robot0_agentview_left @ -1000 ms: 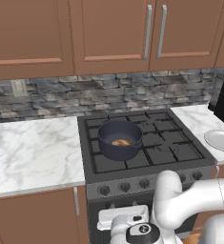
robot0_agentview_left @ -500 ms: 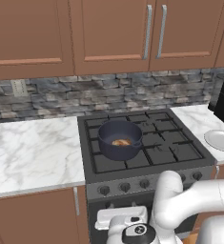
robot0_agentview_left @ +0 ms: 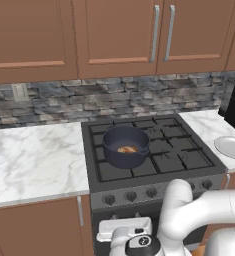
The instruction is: Retrieve the frozen meat and place it in the pot on a burner. Then turn the burner on.
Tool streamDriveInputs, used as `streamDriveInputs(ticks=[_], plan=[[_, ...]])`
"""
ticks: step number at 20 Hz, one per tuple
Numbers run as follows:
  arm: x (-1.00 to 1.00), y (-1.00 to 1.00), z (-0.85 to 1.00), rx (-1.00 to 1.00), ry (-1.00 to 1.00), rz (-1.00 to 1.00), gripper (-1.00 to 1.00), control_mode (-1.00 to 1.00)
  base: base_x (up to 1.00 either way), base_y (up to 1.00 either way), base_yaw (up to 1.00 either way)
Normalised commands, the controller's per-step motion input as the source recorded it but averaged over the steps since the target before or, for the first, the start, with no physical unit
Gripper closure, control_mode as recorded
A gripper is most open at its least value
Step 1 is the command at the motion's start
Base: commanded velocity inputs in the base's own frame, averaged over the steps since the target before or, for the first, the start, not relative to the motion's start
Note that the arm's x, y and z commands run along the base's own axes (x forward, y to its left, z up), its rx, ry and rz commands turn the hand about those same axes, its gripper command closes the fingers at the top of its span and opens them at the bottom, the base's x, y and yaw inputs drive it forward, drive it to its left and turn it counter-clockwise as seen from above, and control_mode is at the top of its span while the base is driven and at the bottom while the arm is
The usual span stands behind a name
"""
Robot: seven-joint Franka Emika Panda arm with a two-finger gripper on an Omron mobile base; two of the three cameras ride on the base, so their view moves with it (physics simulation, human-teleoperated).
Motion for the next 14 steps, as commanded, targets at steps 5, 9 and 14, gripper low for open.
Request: streamDriveInputs(ticks=[5,9,14], plan=[[0.0,0.14,-0.01,0.37,0.0,0.02,-1.0,-1.0,0.0,0.0,0.0],[0.0,0.09,-0.03,0.13,-0.01,0.0,-1.0,-1.0,0.0,0.0,0.0],[0.0,0.0,-0.02,0.0,0.0,0.0,-1.0,-1.0,0.0,0.0,0.0]])
